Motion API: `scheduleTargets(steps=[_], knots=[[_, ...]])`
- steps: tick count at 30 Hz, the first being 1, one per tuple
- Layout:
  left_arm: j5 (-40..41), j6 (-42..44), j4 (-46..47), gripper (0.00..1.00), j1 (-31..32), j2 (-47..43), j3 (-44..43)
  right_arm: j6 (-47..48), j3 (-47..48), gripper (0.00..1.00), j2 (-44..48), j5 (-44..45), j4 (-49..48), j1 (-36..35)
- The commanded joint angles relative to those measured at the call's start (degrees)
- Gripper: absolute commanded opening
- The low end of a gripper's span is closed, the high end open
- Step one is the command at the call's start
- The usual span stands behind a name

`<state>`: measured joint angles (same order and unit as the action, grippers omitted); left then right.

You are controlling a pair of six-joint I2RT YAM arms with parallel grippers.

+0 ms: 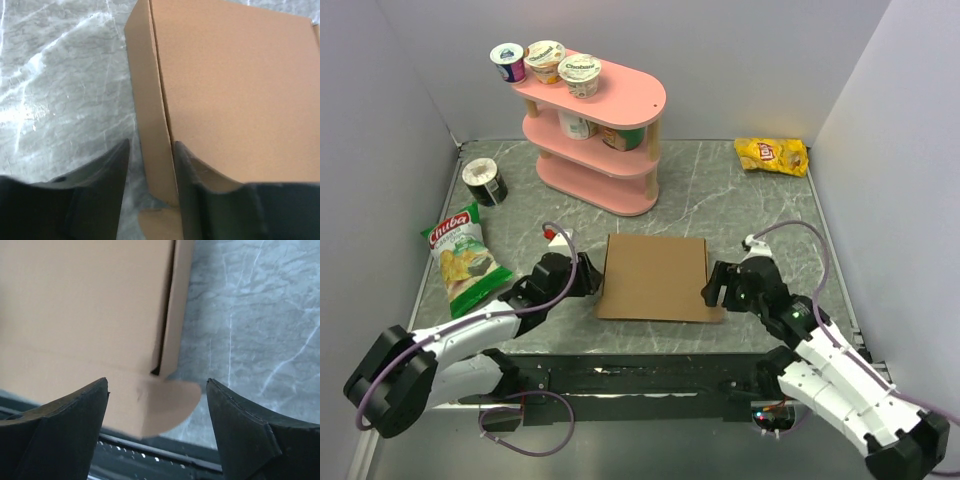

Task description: Fold the paper box

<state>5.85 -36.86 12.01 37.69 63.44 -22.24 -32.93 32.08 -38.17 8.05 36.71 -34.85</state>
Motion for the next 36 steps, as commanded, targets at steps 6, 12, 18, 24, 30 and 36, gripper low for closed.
scheduleTargets(steps=[6,12,18,24,30,36], knots=[[1.27,-0.40,-2.79,0.75,-0.25,-7.27,-1.40,6.03,-0.70,0.80,-4.10,-16.49,-16.05,13.93],[-2.06,-0.93,-0.50,0.71,-0.25,-3.51,-0.61,7.18,-2.63,0.63,-9.55,-19.74,-19.56,17.45],[-4.61,-1.55,3.10,0.64,-0.25,0.71,0.97,5.60,-7.20,0.53,-12.62,-21.24,-22.20,17.71],[-5.41,-2.25,5.82,0.52,-0.25,4.49,1.85,3.58,-11.51,0.34,-17.45,-20.71,-25.10,17.63],[-6.11,-1.72,6.89,0.47,-0.25,5.55,1.76,6.02,-8.79,0.33,-14.40,-17.73,-21.60,17.71],[-1.74,-0.58,2.33,0.78,-0.42,2.14,-1.05,13.83,-3.25,0.87,-2.20,-15.61,-15.97,15.70]])
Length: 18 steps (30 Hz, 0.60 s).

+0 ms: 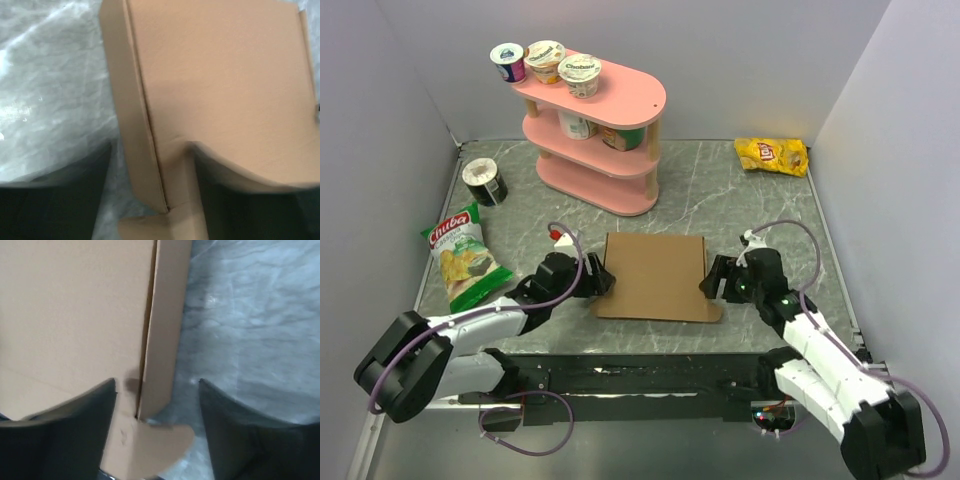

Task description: Fold the paper box

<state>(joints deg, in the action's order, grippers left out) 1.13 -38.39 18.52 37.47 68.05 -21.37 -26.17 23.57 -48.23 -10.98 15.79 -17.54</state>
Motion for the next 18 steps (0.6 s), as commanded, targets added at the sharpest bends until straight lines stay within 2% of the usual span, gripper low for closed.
scheduleTargets(steps=[1,2,3,4,5,8,11,12,15,18], knots=[[3.61,1.12,-5.59,0.84,-0.30,-3.44,-2.97,8.15,6.13,0.90,8.93,3.86,5.39,-2.49],[4.06,1.30,-6.39,0.89,-0.47,-4.41,-3.42,9.29,7.87,0.91,9.64,4.39,5.74,-5.54],[4.67,1.82,-7.00,0.99,-0.65,-6.25,-4.03,11.47,8.85,0.92,9.82,5.26,6.87,-7.58],[5.02,2.00,-7.71,0.97,-1.08,-7.22,-5.25,12.71,9.90,0.93,9.38,8.66,7.15,-10.21],[5.37,2.18,-9.71,0.96,-1.44,-8.01,-5.96,13.86,11.65,0.93,8.86,10.52,7.50,-16.85],[5.56,2.79,-13.93,0.96,-3.54,-11.00,-8.95,18.16,14.04,0.94,5.17,19.49,6.89,-29.42],[4.33,3.06,-16.41,0.96,-6.09,-13.20,-10.89,22.82,15.97,0.98,0.34,24.14,4.87,-36.84],[3.98,3.06,-17.37,0.96,-6.53,-13.90,-11.15,25.10,16.50,0.98,-2.46,25.91,4.51,-41.91],[2.57,3.15,-18.35,0.96,-8.73,-16.45,-11.24,29.84,18.26,1.00,-8.08,32.50,3.02,-49.75],[1.78,3.32,-20.54,0.96,-10.57,-18.13,-11.42,33.01,18.88,1.00,-13.02,37.33,1.53,-54.08]])
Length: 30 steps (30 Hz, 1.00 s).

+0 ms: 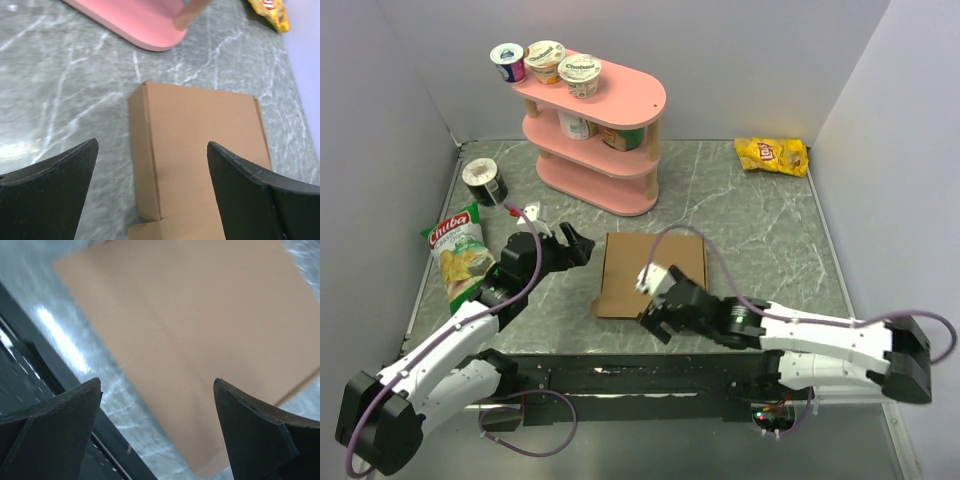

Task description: Fold the paper box

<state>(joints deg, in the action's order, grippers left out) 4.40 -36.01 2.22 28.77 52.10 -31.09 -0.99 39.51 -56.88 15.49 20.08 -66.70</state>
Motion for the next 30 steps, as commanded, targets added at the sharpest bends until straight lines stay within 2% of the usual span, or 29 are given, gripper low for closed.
scheduleTargets(steps=[1,8,14,16,17,19,20,30], knots=[[-1.76,1.03,-4.94,0.96,-2.66,-2.61,-1.69,8.37,3.29,1.00,-5.51,11.66,-2.94,-6.94],[-3.70,1.38,-5.82,0.96,-4.95,-4.28,-1.43,12.94,5.93,0.99,-18.15,22.29,-4.25,-13.97],[-3.88,1.47,-6.17,0.96,-5.57,-4.46,-1.96,13.04,6.63,0.95,-28.52,35.91,-7.07,-17.41],[-3.88,1.64,-6.26,0.96,-5.66,-4.55,-2.22,13.04,7.25,0.86,-30.30,37.68,-6.89,-17.68],[-3.96,1.73,-6.26,0.96,-5.75,-4.72,-2.31,13.12,7.25,0.75,-31.35,38.56,-7.07,-17.85],[-3.96,1.82,-6.52,0.96,-5.83,-4.90,-2.31,13.13,7.25,0.68,-31.80,38.57,-7.42,-18.03],[-3.96,1.73,-6.53,0.96,-5.84,-5.07,-2.31,13.12,7.16,0.62,-31.89,38.74,-7.59,-18.03],[-3.96,2.26,-7.67,0.96,-5.92,-5.86,-4.33,13.82,7.08,0.34,-30.75,36.73,-4.70,-17.86]])
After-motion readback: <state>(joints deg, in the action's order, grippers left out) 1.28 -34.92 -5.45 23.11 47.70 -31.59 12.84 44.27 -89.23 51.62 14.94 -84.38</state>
